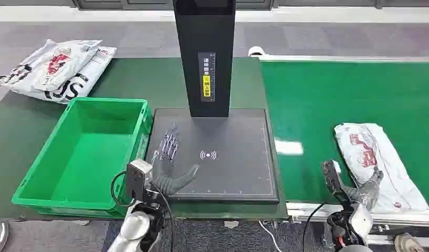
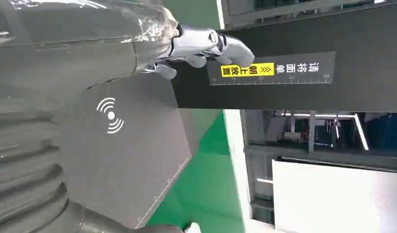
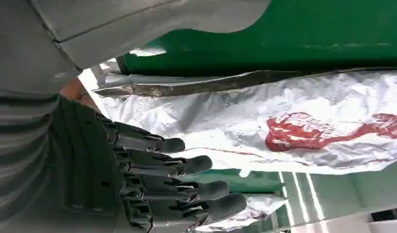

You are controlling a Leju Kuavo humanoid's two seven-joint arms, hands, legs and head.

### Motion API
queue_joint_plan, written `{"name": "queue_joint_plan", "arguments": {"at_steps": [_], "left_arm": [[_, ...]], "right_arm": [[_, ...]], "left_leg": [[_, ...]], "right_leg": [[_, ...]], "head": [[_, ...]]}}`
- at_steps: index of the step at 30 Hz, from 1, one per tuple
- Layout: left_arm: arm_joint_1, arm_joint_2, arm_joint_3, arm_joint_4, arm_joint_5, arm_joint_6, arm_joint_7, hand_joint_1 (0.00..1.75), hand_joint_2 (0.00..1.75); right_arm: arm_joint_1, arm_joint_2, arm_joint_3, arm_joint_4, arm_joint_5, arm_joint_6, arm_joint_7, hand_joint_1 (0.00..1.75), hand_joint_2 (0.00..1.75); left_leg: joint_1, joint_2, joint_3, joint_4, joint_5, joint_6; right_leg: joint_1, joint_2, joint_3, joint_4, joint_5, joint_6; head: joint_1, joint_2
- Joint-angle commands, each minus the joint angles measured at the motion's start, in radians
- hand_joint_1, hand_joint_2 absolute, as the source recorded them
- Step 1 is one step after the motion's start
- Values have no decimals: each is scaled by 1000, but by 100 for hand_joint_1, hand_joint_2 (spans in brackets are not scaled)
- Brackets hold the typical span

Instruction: Moved the parcel from conveyor to table for the left to box.

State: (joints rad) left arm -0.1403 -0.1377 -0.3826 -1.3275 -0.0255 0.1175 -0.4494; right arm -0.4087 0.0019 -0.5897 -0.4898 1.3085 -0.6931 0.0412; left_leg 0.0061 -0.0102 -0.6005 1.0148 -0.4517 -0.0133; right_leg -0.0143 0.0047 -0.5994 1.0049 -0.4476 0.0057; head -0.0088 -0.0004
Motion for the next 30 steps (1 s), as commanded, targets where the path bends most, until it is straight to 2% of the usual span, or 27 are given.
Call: {"name": "queue_joint_plan", "arguments": {"at_steps": [1,30], "left_arm": [[-1,9,62,16,-3,-3,6,0,175],[23,-7,83,-7,-23,-14,22,0,175]], "right_arm": [[-43,-21,88,94,12,19,44,0,175],[-21,-38,181,59,-9,7,118,0,175]], "left_leg": [[0,5,5,-3,-1,0],[0,2,4,-2,-1,0]], "right_leg": [[1,3,4,-3,1,-1],[0,1,3,-2,0,-1]], "head": [[0,0],[0,0]]}}
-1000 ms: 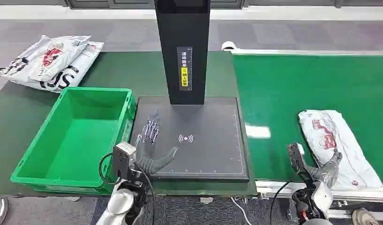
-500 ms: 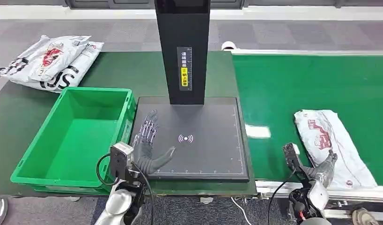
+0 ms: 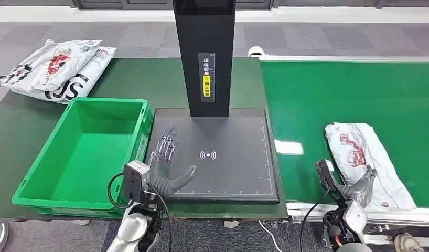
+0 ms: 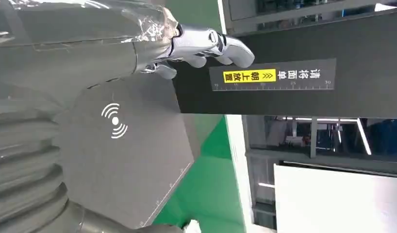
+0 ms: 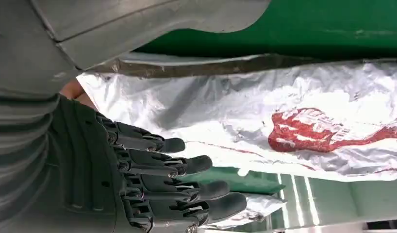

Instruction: Moved the parcel from conveyor to table for the left to box.

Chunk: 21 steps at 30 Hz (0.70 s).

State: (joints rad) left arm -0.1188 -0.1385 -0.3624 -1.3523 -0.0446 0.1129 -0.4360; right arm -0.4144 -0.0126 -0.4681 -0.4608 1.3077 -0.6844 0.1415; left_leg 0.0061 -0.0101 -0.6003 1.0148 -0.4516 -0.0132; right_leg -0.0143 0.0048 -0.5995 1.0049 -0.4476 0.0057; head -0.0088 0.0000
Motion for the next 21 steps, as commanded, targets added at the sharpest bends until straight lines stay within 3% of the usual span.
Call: {"name": "queue_joint_plan", "arguments": {"at_steps": [1,10,21], "left_arm": [[3,-5,64,17,-4,-9,8,0,175],[6,-4,64,16,-4,-9,8,0,175],[8,-3,65,10,-4,-11,8,0,175]], "right_arm": [[-14,-26,59,30,-9,0,18,0,175],[-13,-30,60,30,-8,0,19,0,175],[-18,-65,78,82,21,19,99,0,175]], "left_leg": [[0,3,4,-2,-1,0],[0,2,3,-1,0,0],[0,2,4,-2,-1,0]], "right_leg": [[0,1,3,-2,0,-1],[0,1,2,-1,0,-1],[0,1,3,-2,0,-1]], "head": [[0,0],[0,0],[0,0]]}}
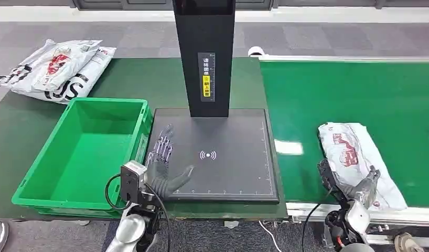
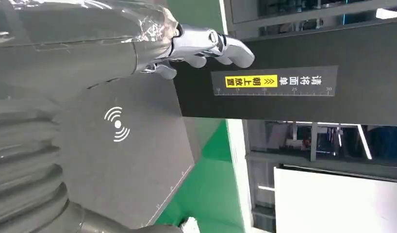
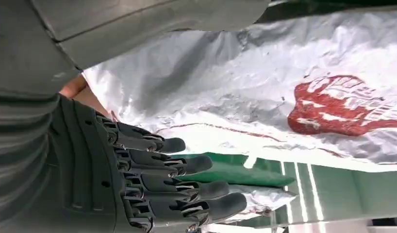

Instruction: Moved the parcel from conveyor to table for the left to box.

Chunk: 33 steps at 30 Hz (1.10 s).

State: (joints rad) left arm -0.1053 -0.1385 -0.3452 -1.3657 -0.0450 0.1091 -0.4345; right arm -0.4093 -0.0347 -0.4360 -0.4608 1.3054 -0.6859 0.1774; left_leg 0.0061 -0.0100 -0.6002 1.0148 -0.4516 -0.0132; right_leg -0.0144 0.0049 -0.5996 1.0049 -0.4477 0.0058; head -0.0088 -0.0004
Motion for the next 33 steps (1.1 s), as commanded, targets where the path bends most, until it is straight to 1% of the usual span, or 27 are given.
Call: {"name": "queue_joint_plan", "arguments": {"at_steps": [1,7,8,10,18,19,24,28,33], "left_arm": [[-6,-3,48,23,-3,-7,7,0,175],[-8,-4,52,20,-3,-7,7,0,175],[-9,-4,52,21,-3,-7,7,0,175],[-10,-4,52,24,-3,-7,7,0,175],[-10,-4,52,24,-3,-7,7,0,175],[-10,-4,52,24,-3,-7,7,0,175],[-10,-4,52,24,-3,-7,7,0,175],[-10,-4,52,24,-3,-7,7,0,175],[-10,-3,52,25,-3,-8,7,0,175]], "right_arm": [[-22,-44,46,82,24,19,63,0,175],[-14,-65,36,127,32,57,107,0,175],[-12,-68,33,134,31,68,112,0,175],[-5,-69,31,142,35,83,123,0,175],[-3,-70,30,143,34,83,125,0,175],[-3,-70,30,143,34,83,125,0,175],[-3,-70,30,143,34,83,125,0,175],[-3,-70,30,143,34,83,125,0,175],[0,-67,30,148,37,94,139,0,175]], "left_leg": [[0,2,4,-2,-1,0],[1,1,5,-3,0,0],[1,0,3,-2,0,0],[0,1,5,-3,-1,0],[0,1,2,-1,0,0],[0,1,4,-2,-1,0],[0,1,2,-1,0,0],[0,1,4,-2,-1,0],[0,1,2,-1,0,0]], "right_leg": [[0,0,4,-3,0,-1],[1,-1,5,-4,0,-1],[1,-1,3,-2,0,-1],[1,0,5,-3,0,-1],[1,0,2,-1,0,0],[1,0,4,-3,0,-1],[0,0,2,-1,0,0],[1,0,4,-3,0,-1],[0,0,2,-1,0,0]], "head": [[0,0],[0,0],[0,0],[0,0],[0,0],[0,0],[0,0],[0,0],[0,0]]}}
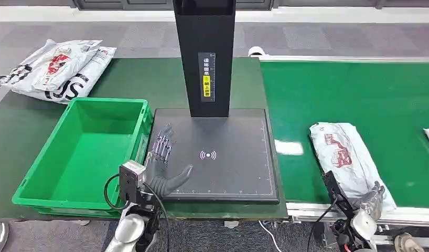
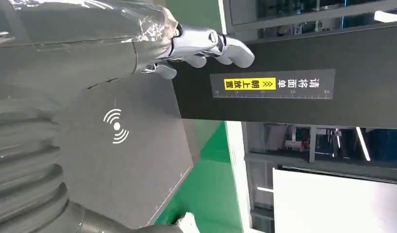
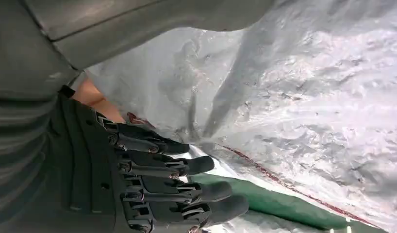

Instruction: Moved the parcel from conveyor to table for the left to box.

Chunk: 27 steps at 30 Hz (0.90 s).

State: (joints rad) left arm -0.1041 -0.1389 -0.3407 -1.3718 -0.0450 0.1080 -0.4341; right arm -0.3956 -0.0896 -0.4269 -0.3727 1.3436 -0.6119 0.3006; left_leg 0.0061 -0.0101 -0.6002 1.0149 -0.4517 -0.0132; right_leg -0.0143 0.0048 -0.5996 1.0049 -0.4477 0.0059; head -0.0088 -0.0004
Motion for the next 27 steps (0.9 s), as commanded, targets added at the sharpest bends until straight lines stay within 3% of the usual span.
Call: {"name": "queue_joint_plan", "arguments": {"at_steps": [1,7,8,15,20,27], "left_arm": [[-12,-3,47,31,-3,-6,6,0,175],[-10,-3,50,19,-4,-8,7,0,175],[-9,-3,50,17,-5,-9,8,0,175],[4,-4,60,0,-8,-14,10,0,175],[3,-7,62,-4,-10,-16,10,0,175],[3,-7,65,-3,-11,-16,10,0,175]], "right_arm": [[-13,-12,21,60,-1,20,16,0,175],[-10,-2,27,51,19,53,39,0,175],[-10,-2,31,50,27,56,43,175,175],[-24,6,32,21,54,12,8,175,175],[-45,5,35,30,62,66,18,175,175],[-36,8,24,34,52,55,-4,175,175]], "left_leg": [[0,1,3,-2,0,0],[1,1,2,-1,-1,0],[0,1,4,-2,0,0],[0,1,2,-1,0,1],[0,3,2,-1,0,1],[0,3,5,-2,0,0]], "right_leg": [[0,0,3,-2,0,-1],[1,0,3,-1,0,0],[0,0,4,-2,0,0],[0,0,3,-1,0,0],[0,2,2,-1,0,0],[1,1,5,-3,0,-1]], "head": [[0,0],[0,0],[0,0],[0,0],[0,0],[0,0]]}}
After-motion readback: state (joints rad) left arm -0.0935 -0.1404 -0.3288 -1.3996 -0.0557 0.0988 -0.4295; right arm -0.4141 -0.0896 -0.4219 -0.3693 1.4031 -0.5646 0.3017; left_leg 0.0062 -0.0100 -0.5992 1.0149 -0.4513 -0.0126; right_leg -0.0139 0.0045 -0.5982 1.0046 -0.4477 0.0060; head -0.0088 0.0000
